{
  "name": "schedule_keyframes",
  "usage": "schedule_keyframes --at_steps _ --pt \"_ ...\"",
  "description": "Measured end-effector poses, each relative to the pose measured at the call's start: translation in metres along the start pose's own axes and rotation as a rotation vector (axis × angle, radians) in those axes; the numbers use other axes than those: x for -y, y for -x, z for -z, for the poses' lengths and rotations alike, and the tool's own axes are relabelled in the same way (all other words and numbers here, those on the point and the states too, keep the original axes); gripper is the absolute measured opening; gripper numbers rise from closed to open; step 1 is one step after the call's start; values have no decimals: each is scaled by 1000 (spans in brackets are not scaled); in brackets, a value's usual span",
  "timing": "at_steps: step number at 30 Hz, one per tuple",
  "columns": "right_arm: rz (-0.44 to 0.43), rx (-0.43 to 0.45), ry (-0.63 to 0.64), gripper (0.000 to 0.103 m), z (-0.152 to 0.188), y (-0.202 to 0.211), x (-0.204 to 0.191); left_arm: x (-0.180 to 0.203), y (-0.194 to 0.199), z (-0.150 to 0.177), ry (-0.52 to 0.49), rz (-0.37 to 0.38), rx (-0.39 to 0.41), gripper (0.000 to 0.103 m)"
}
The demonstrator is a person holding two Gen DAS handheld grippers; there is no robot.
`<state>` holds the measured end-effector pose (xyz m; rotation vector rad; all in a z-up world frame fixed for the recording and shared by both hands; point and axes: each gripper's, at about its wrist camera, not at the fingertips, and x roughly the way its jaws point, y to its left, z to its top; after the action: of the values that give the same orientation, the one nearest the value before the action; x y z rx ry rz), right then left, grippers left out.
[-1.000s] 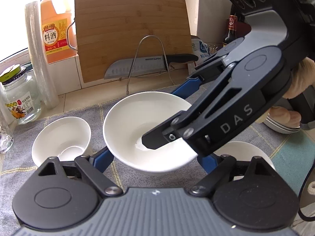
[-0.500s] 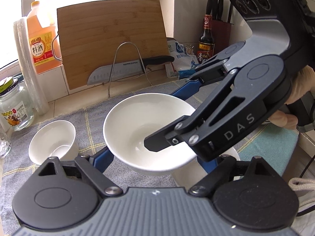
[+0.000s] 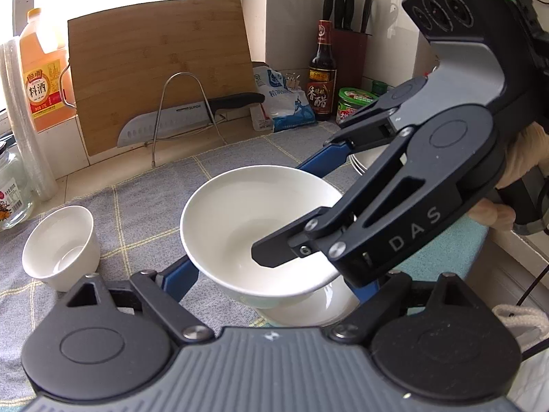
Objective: Organize plates and bowls
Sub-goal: 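Lift the bowl and carry it over the placed bowl with the right gripper, then lower the held white bowl into the placed bowl and open the right gripper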
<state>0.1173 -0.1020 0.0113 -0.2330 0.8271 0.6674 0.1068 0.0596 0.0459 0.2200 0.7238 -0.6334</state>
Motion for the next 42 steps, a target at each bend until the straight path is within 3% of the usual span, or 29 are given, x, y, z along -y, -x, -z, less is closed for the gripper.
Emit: schedule_keyframes --at_steps 17,42 --pt "29 -57 -54 80 23 -5 9 10 -21 9 -6 71 -53 91" --pt "19 -78 -63 80 28 -12 13 12 -33 6 -47 65 -114 91"
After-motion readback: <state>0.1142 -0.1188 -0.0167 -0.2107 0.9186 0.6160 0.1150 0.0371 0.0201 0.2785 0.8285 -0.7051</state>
